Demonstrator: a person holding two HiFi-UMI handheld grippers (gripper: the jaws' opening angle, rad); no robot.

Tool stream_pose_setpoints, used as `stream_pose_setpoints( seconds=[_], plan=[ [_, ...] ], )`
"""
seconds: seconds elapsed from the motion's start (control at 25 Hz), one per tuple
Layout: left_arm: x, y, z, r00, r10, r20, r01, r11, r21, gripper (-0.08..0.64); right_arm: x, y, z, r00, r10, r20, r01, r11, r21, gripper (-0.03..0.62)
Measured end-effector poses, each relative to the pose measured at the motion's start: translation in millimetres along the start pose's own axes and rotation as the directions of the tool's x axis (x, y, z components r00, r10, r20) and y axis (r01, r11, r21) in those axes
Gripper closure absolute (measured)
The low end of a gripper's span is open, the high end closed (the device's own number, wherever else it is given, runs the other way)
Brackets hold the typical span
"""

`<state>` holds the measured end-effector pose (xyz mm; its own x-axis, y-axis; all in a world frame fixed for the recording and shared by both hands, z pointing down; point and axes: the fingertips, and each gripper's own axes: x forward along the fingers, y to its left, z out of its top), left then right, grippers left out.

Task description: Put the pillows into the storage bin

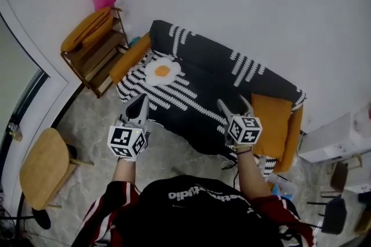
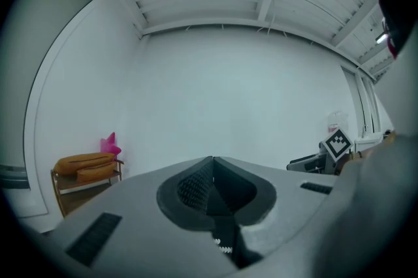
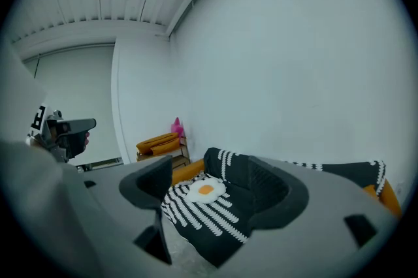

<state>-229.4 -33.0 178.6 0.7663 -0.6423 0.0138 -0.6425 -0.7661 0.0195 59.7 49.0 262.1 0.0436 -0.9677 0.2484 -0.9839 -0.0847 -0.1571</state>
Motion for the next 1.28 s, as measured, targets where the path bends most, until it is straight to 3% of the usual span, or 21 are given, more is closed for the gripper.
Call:
stream_pose_setpoints(
  seconds=[0.36,0.76,1.28],
  plan=[
    [-9,66,2,0.998,0.039,0.040,-0.038,0.999,-0.031,0.555,42,62,28,0.999,0.047,0.017,-0.046,0.997,-0.065,0.233],
    [-4,89,-14,0.997,0.078,0.028,-0.077,0.996,-0.055,0.555,76,76,32,0.996,0.093,0.003,-0.092,0.992,-0.089,0.233],
    [30,128,-20,0.981,0.193,-0.005,-0.193,0.981,-0.019,0.555,182,92,28,0.969,0.243,-0.046,-0.246,0.966,-0.085,0.233]
  ],
)
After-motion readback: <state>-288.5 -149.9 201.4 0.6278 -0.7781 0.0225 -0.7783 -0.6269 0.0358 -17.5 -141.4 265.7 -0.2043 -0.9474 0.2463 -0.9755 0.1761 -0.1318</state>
